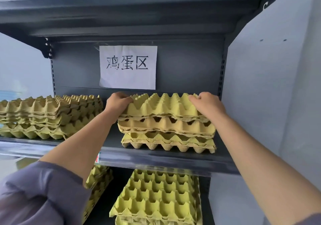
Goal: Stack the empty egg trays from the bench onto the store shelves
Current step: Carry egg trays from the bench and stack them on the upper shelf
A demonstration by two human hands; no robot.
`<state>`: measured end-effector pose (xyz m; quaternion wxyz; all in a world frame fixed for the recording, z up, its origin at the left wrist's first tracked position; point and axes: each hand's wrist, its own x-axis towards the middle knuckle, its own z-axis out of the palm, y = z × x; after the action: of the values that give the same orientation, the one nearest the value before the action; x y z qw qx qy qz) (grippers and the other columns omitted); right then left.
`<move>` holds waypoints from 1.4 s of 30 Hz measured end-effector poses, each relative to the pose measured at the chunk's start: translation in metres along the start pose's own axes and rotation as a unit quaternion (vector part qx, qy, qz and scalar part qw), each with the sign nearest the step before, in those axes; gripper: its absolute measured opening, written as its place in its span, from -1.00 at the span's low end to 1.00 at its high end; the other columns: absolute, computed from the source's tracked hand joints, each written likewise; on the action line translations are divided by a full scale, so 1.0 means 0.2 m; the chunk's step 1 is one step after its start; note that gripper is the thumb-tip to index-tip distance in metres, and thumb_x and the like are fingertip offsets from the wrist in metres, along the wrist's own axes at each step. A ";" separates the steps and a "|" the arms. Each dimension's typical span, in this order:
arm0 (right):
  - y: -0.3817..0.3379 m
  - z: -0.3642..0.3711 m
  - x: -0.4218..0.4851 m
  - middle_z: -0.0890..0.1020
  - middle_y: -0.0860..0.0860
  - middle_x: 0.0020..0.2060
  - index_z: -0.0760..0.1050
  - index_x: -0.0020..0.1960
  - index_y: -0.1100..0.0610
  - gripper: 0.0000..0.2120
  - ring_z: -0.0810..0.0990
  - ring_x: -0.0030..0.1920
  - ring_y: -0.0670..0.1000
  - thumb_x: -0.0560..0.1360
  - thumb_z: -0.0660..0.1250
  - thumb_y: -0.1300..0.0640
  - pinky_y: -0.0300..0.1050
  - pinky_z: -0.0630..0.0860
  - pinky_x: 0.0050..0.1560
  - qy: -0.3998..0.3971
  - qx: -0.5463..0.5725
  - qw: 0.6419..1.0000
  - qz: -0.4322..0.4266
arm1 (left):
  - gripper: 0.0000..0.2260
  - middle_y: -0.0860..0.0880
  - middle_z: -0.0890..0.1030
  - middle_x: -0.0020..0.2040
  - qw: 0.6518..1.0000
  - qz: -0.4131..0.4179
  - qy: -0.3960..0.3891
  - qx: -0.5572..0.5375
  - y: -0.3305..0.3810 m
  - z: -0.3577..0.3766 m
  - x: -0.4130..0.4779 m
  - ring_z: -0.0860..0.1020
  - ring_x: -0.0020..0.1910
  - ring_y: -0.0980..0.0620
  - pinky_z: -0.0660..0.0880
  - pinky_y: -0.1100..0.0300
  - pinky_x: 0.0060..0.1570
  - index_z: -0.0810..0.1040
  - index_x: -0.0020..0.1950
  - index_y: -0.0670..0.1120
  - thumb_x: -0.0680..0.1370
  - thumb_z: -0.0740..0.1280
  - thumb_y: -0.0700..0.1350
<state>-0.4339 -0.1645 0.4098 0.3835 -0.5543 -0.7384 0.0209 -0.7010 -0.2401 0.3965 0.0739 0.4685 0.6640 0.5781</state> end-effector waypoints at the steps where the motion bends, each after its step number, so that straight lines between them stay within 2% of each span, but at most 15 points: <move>1: 0.00 0.00 0.00 0.44 -0.02 -0.36 0.30 -0.27 0.06 -0.60 0.50 -0.29 0.06 0.52 0.08 -0.25 -0.14 0.32 -0.35 0.000 -0.001 1.000 -0.001 | -0.81 -0.11 0.57 -0.03 1.000 0.005 0.001 0.005 0.00 0.00 0.00 0.52 -0.01 -0.11 0.52 0.04 0.05 0.61 0.03 -0.13 0.49 0.36 -0.08; 5: 0.00 -0.03 -0.04 0.54 -0.01 -0.12 0.43 -0.02 0.05 -0.54 0.54 -0.08 0.09 0.53 0.01 -0.31 -0.04 0.49 -0.13 0.019 -0.036 0.999 -0.007 | -0.89 -0.09 0.60 -0.04 0.996 0.054 0.024 0.061 0.03 -0.03 -0.03 0.53 -0.02 -0.11 0.50 -0.01 0.07 0.57 -0.06 -0.06 0.51 0.30 -0.06; 7: -0.01 -0.04 -0.08 0.54 0.04 0.00 0.48 0.05 0.03 -0.56 0.54 -0.02 0.13 0.53 0.03 -0.27 0.02 0.53 -0.05 0.060 -0.048 0.997 -0.027 | -0.85 -0.06 0.61 -0.02 0.989 0.083 0.039 0.115 0.05 -0.05 -0.05 0.53 0.03 -0.13 0.46 -0.02 0.11 0.58 0.01 -0.04 0.53 0.26 -0.04; 10: -0.01 -0.07 -0.13 0.53 0.06 0.11 0.50 0.13 0.03 -0.62 0.53 0.06 0.16 0.56 0.09 -0.20 -0.03 0.50 -0.04 0.097 -0.070 0.991 -0.059 | -0.81 -0.05 0.62 0.02 0.974 0.137 0.051 0.172 0.10 -0.05 -0.10 0.52 0.06 -0.15 0.41 0.00 0.08 0.59 0.07 -0.04 0.53 0.24 -0.06; 14: -0.02 -0.16 -0.26 0.52 0.06 0.18 0.49 0.19 0.06 -0.64 0.50 0.12 0.15 0.59 0.11 -0.13 -0.06 0.43 -0.08 0.135 -0.113 0.981 -0.076 | -0.81 -0.06 0.60 0.06 0.964 0.193 0.047 0.177 0.13 -0.07 -0.19 0.52 0.07 -0.13 0.41 -0.02 0.08 0.60 0.04 -0.03 0.53 0.22 -0.09; 22: 0.24 -0.35 -0.46 0.55 0.07 0.14 0.52 0.18 0.07 -0.68 0.49 0.13 0.18 0.58 0.15 -0.07 -0.03 0.44 -0.05 0.147 -0.169 0.972 -0.071 | -0.82 -0.06 0.60 0.03 0.932 0.301 0.033 0.198 0.26 0.11 -0.43 0.47 0.07 -0.15 0.33 0.03 0.03 0.59 0.04 -0.07 0.55 0.21 -0.10; 27: 0.65 -0.51 -0.57 0.55 0.07 0.13 0.53 0.18 0.07 -0.69 0.49 0.14 0.19 0.58 0.17 -0.05 0.00 0.45 -0.01 0.138 -0.206 0.968 -0.036 | -0.82 -0.06 0.61 -0.03 0.901 0.390 -0.001 0.191 0.44 0.51 -0.67 0.48 0.00 -0.14 0.37 0.02 -0.01 0.59 0.02 -0.10 0.55 0.23 -0.10; 32: 1.25 -0.72 -0.71 0.57 0.07 0.10 0.55 0.17 0.06 -0.71 0.51 0.11 0.18 0.56 0.19 -0.03 -0.01 0.46 -0.02 0.118 -0.246 0.962 -0.015 | -0.76 -0.12 0.63 -0.14 0.862 0.474 -0.037 0.178 0.58 1.08 -0.97 0.53 -0.12 -0.23 0.42 -0.02 -0.15 0.61 -0.02 -0.13 0.49 0.20 -0.08; 37: 1.90 -0.86 -0.92 0.58 0.06 0.10 0.54 0.17 0.09 -0.72 0.52 0.11 0.17 0.58 0.19 -0.01 -0.01 0.48 -0.04 0.062 -0.268 0.961 0.025 | -0.71 -0.07 0.62 -0.14 0.871 0.447 -0.144 0.144 0.60 1.66 -1.37 0.54 -0.09 -0.19 0.38 0.05 -0.13 0.60 0.00 -0.11 0.46 0.16 -0.03; 42: 2.45 -0.85 -1.11 0.57 0.06 0.13 0.52 0.20 0.07 -0.71 0.51 0.12 0.16 0.58 0.17 0.00 0.00 0.48 -0.02 -0.019 -0.272 0.958 0.089 | -0.81 -0.05 0.61 -0.05 0.867 0.405 -0.258 0.136 0.55 2.16 -1.67 0.51 0.00 -0.15 0.38 0.07 -0.03 0.58 0.10 -0.09 0.55 0.24 -0.10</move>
<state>0.0800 -0.2287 0.1859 0.2010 -0.7005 -0.6710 -0.1365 -0.1818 -0.1874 0.2029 -0.0629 0.8339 0.4455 0.3197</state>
